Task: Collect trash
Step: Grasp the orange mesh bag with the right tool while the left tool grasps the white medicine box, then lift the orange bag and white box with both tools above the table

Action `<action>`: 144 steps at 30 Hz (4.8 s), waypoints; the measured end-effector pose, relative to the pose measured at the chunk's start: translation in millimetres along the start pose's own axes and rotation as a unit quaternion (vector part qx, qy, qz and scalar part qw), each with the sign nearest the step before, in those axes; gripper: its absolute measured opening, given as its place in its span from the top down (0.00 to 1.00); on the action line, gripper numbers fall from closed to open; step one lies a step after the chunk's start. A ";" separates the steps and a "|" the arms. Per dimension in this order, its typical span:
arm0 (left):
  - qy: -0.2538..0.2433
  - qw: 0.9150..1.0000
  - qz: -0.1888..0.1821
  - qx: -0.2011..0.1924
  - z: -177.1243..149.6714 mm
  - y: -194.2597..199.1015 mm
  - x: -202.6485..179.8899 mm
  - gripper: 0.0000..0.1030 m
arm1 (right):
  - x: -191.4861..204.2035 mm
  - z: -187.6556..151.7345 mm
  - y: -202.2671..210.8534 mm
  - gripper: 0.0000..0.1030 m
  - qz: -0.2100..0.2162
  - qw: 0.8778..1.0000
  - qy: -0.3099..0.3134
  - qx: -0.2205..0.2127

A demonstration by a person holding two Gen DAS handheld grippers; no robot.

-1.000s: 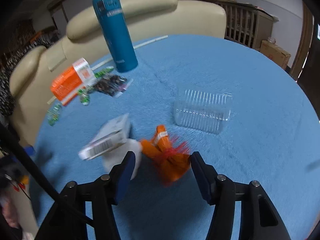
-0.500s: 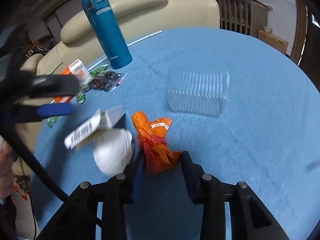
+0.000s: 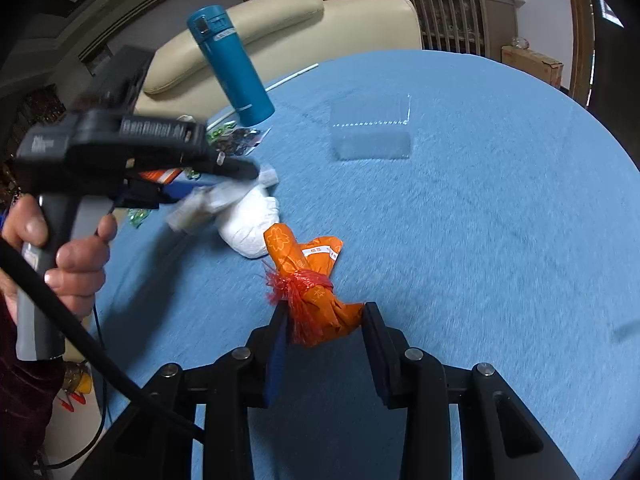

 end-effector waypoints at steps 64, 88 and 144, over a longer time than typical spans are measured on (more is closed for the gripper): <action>-0.140 0.980 -0.005 -0.143 -139.6 124.3 -112.5 0.84 | -7.9 -51.0 166.1 0.63 0.002 0.988 -0.042 -0.146; -0.162 0.976 -0.010 -0.145 -145.2 127.0 -136.1 0.84 | -20.8 -60.1 186.2 0.63 -0.005 0.984 -0.060 -0.165; -0.184 0.976 -0.006 -0.113 -163.6 108.3 -161.8 0.84 | -59.7 -71.5 203.7 0.63 -0.006 0.974 -0.130 -0.183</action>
Point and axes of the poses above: each gripper's, at about its wrist camera, not at the fingertips, and y roughly against the way its jaws point, x to its left, z to its top, the point moved 10 cm from there along -y, roughly the way its jaws point, and after that the axes turned 10 degrees about z, right-handed, at the moved point
